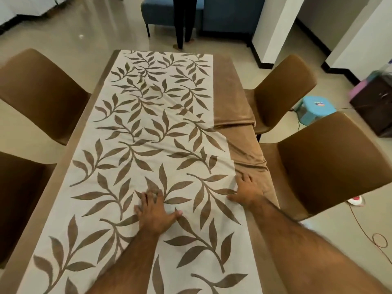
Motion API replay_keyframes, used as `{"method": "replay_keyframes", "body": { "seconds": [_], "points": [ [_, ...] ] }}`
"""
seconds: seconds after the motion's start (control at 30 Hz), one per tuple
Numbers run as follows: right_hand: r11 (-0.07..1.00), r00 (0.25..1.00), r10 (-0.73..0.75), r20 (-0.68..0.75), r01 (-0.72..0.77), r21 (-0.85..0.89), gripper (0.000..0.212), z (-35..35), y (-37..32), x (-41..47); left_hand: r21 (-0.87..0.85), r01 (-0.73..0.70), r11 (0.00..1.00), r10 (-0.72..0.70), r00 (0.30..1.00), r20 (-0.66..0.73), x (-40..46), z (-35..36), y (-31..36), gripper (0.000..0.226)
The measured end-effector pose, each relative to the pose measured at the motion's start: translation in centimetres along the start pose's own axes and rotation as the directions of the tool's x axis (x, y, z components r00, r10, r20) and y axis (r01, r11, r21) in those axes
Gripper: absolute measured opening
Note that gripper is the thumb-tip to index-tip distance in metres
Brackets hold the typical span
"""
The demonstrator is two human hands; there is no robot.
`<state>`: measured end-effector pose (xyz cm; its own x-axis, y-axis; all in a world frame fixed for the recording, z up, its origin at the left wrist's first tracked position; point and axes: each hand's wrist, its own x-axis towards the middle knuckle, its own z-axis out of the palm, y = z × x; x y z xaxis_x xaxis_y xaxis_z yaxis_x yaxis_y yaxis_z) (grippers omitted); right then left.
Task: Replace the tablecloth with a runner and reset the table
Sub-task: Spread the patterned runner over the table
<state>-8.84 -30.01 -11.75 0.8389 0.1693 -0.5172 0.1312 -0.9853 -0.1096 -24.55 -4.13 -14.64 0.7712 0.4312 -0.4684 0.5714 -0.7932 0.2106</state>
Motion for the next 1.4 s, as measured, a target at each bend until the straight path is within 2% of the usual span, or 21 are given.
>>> {"method": "replay_keyframes", "body": {
  "seconds": [0.17,0.3,0.37,0.47,0.6,0.67,0.77,0.83,0.93,1.1,1.27,1.4],
  "points": [
    [0.997,0.997,-0.07,0.033,0.071,-0.01,0.1,-1.4,0.8,1.5,-0.04,0.094,0.995,-0.095,0.995,-0.026,0.9,-0.4,1.6,0.111],
    [0.989,0.988,-0.129,-0.079,0.122,-0.089,0.064,-2.3,1.1,3.3,-0.073,0.149,0.986,-0.157,0.98,-0.121,1.2,0.2,5.1,0.099],
    [0.985,0.986,-0.146,-0.079,0.137,-0.109,0.056,-3.0,1.1,4.1,-0.096,0.135,0.986,-0.15,0.973,-0.173,1.2,0.7,8.1,0.089],
    [0.979,0.983,-0.178,-0.039,0.172,-0.113,0.045,-3.7,1.1,6.0,-0.123,0.089,0.988,-0.109,0.981,-0.163,2.3,0.7,13.6,0.082],
    [0.955,0.957,-0.273,-0.094,0.258,-0.145,0.025,-5.6,1.6,8.5,-0.114,-0.018,0.993,-0.003,0.983,-0.183,4.7,0.4,20.0,0.076],
    [0.941,0.945,-0.308,-0.107,0.287,-0.177,0.025,-6.4,1.7,9.3,-0.121,-0.036,0.992,0.016,0.987,-0.162,5.5,0.5,21.5,0.077],
    [0.932,0.932,-0.331,-0.145,0.299,-0.204,0.025,-7.1,1.8,10.2,-0.139,0.019,0.99,-0.033,0.994,-0.103,6.3,0.6,22.2,0.079],
    [0.929,0.934,-0.343,-0.106,0.32,-0.188,0.028,-6.9,2.1,10.6,-0.125,0.059,0.99,-0.068,0.995,-0.069,6.6,0.8,22.2,0.084],
    [0.919,0.93,-0.361,-0.069,0.343,-0.194,0.034,-6.7,2.8,10.9,-0.156,0.087,0.984,-0.101,0.991,-0.085,6.3,1.3,22.6,0.086],
    [0.904,0.907,-0.409,-0.104,0.387,-0.182,0.025,-9.5,2.6,12.7,-0.253,0.158,0.954,-0.193,0.974,-0.12,7.1,1.0,23.6,0.082],
    [0.879,0.842,-0.469,-0.267,0.413,-0.238,0.029,-13.4,3.1,18.9,-0.34,0.313,0.887,-0.384,0.908,-0.166,8.5,1.5,26.2,0.087],
    [0.875,0.839,-0.483,-0.251,0.449,-0.184,0.033,-15.9,2.2,25.7,-0.381,0.401,0.833,-0.507,0.829,-0.235,10.1,3.4,27.2,0.086]
  ]
}}
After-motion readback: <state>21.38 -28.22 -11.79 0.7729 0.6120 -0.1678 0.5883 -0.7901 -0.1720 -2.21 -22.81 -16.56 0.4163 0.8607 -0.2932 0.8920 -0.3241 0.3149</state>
